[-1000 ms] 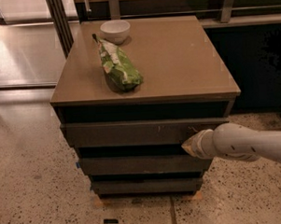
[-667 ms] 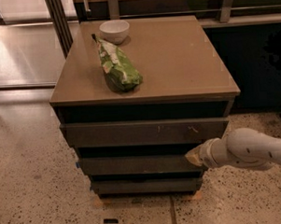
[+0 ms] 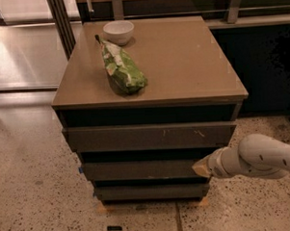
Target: Close top drawer
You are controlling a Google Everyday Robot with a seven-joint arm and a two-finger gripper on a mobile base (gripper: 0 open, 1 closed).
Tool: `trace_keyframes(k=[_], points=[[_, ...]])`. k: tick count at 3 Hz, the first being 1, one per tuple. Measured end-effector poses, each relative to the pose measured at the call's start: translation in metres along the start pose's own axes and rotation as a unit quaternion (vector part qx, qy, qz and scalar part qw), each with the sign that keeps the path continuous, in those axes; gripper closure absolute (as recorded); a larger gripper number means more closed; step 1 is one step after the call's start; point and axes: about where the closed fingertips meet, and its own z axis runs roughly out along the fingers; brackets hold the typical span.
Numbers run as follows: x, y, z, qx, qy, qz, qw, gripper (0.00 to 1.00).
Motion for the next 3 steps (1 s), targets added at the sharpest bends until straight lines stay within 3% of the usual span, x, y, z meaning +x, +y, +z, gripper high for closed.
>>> trace_keyframes(k=[2,3], points=[[0.0000,0.0000,0.0000,0.000,0.000,0.000,1.0000,0.14],[0.0000,0.0001,0.0001,0.000,0.000,0.000,1.0000,0.00]])
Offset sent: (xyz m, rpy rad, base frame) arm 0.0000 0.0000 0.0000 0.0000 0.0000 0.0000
